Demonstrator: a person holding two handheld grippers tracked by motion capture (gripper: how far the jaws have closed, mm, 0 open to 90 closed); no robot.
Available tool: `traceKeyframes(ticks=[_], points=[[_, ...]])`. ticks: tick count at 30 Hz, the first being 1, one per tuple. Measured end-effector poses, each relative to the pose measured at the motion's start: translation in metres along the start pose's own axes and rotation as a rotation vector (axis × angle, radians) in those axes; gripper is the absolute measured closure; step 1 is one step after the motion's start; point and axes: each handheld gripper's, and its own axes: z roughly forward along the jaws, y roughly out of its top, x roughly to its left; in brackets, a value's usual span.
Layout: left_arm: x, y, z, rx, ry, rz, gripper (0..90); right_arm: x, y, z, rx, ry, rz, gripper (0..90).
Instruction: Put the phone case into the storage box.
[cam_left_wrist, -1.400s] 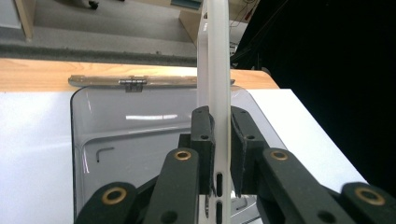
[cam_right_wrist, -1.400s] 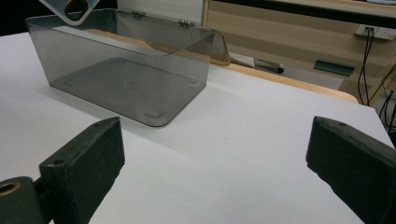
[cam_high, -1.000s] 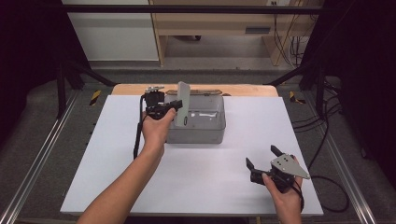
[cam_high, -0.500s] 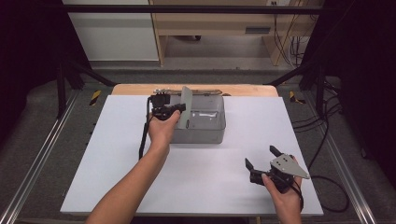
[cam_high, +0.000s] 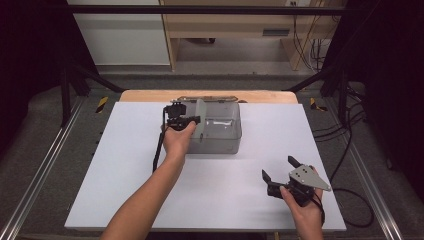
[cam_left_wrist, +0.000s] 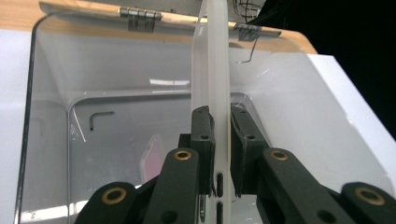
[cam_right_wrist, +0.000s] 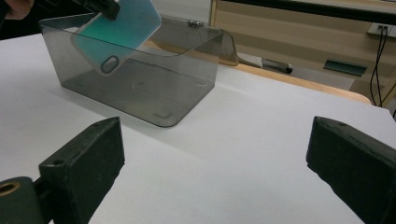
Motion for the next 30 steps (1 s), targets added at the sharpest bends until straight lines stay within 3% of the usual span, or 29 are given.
traceKeyframes(ticks=[7,19,30], points=[[0.007,-0.006,0.008,0.036,0.013,-0.006,81.0,-0.001,0.0,0.0,0.002,-0.001,0.002,4.6],[0.015,-0.006,0.013,0.058,0.026,-0.025,80.9,-0.001,-0.001,0.001,0.009,0.005,0.003,4.6],[0.021,-0.003,0.015,0.06,0.082,-0.003,79.0,-0.001,-0.002,0.004,0.024,0.004,0.009,4.6]])
